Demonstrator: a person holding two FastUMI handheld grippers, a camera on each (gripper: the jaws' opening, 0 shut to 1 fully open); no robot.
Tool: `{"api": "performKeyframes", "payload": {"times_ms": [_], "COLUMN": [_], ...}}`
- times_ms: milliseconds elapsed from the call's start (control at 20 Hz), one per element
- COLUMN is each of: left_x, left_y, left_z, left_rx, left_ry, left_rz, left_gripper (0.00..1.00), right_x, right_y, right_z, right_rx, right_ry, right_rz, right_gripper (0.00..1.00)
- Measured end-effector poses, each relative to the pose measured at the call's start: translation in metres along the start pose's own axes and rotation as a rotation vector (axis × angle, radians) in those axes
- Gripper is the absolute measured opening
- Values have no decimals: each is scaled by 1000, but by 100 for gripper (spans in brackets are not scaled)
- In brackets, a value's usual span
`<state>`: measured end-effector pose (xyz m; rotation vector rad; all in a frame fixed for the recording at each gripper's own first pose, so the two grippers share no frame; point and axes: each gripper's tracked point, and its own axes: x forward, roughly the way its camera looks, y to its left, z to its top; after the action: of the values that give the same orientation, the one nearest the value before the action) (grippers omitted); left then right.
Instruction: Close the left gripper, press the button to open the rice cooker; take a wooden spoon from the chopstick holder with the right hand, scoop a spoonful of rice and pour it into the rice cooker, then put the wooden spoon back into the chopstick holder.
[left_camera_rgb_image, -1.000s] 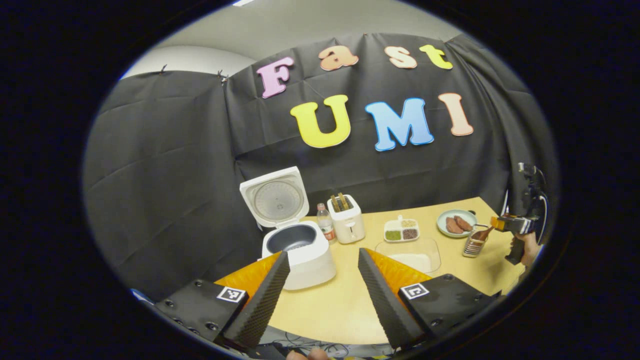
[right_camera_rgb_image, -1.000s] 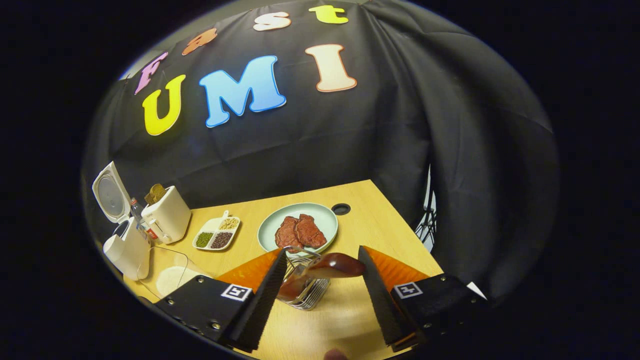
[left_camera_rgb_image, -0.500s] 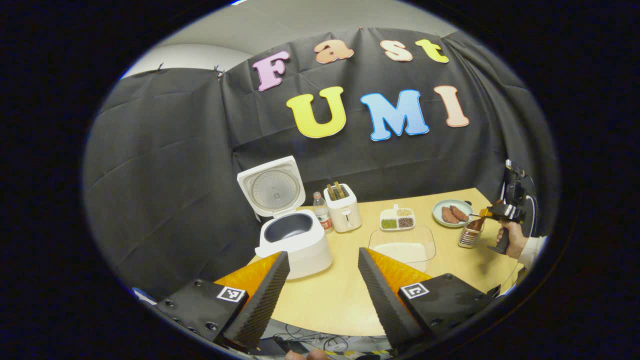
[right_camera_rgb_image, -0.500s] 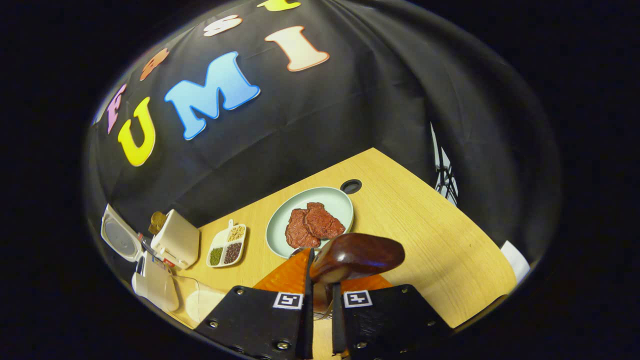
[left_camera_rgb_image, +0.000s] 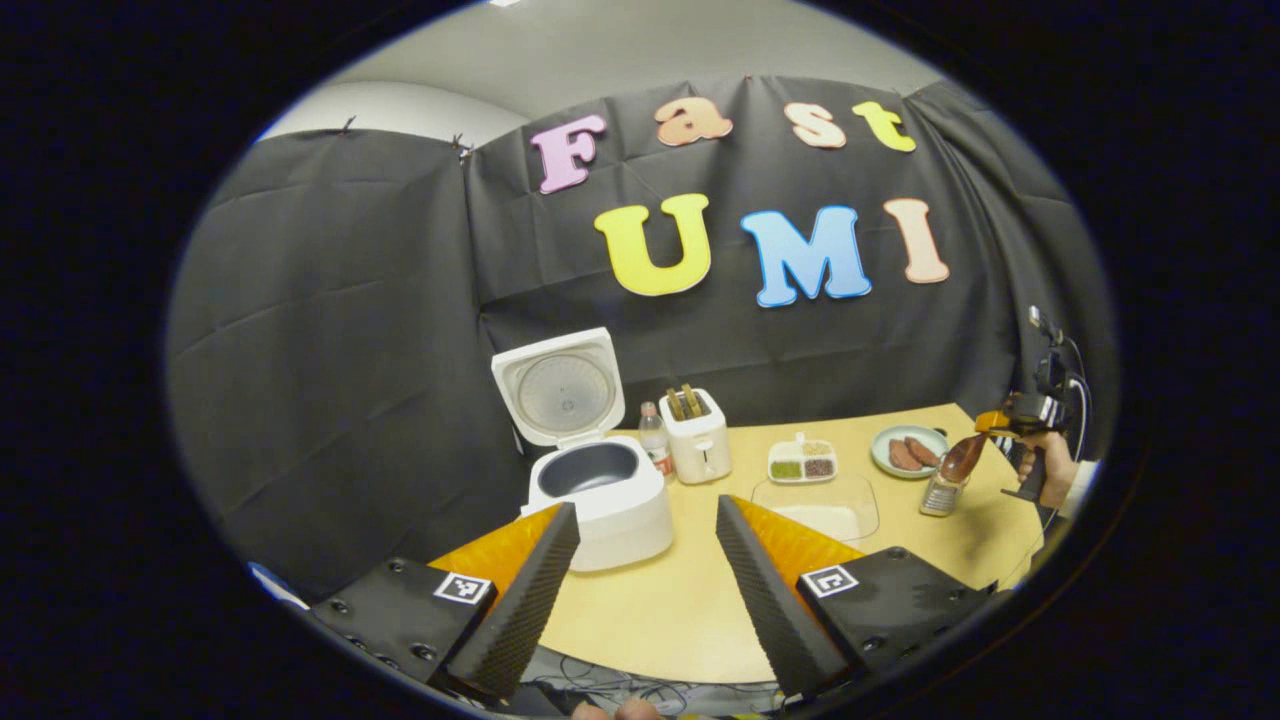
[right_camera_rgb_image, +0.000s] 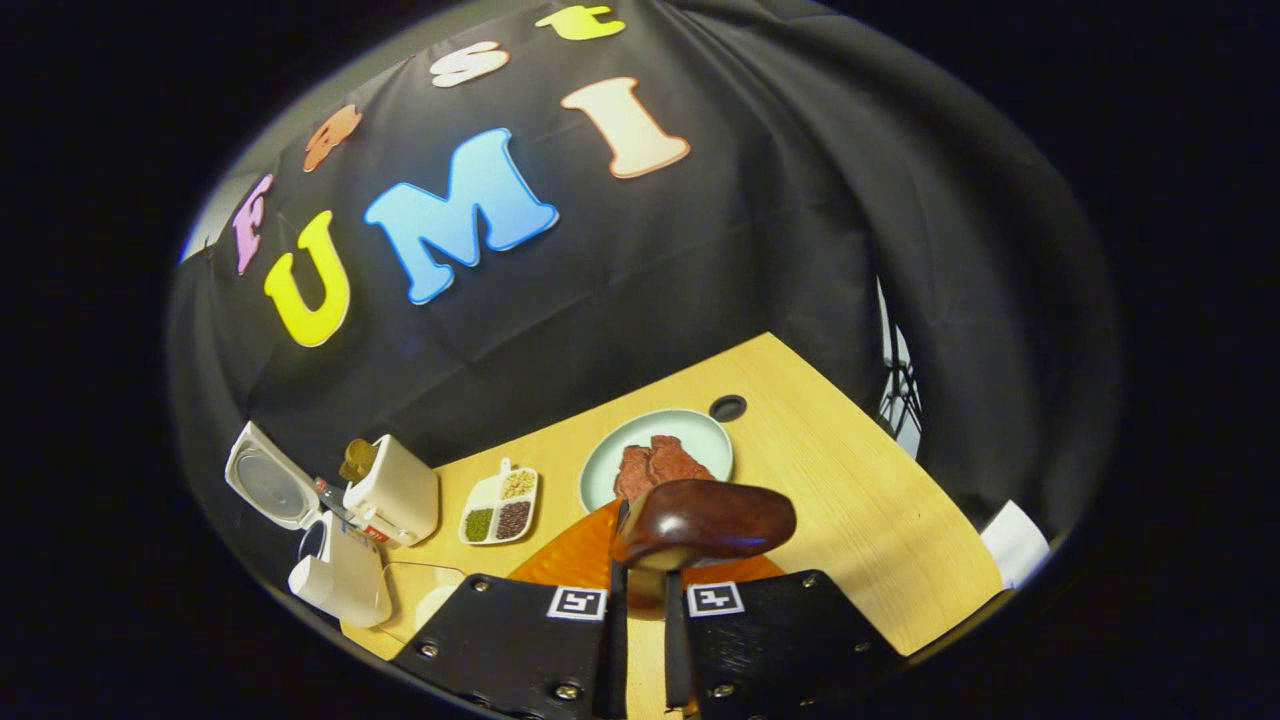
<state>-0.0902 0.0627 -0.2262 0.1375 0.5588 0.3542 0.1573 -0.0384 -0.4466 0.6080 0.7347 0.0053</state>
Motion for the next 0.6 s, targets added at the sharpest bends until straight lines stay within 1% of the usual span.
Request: {"api": "performKeyframes", "payload": {"times_ms": [100,200,400,450,500,600], "left_x": [-3,-7,-22,-27,-30,-35], "left_y": [9,25,65,75,84,106], "left_z": [3,2,-1,-3,-4,-13], "left_rx": [-23,-53,-124,-147,-162,-181], "left_ry": [-31,-56,-114,-129,-142,-132], "left_rz": [-13,-27,-50,-55,-54,-32], "left_gripper": [100,100,100,97,100,99], "right_x": [-18,-33,-55,-58,-60,-61], "right_y": [32,62,126,144,162,196], "right_z": [12,10,-8,-14,-22,-40], "right_rx": [-26,-53,-123,-153,-182,-237], "right_ry": [-6,3,32,32,41,67], "right_rz": [49,81,117,131,147,182], "right_gripper": [15,15,15,15,15,15]}}
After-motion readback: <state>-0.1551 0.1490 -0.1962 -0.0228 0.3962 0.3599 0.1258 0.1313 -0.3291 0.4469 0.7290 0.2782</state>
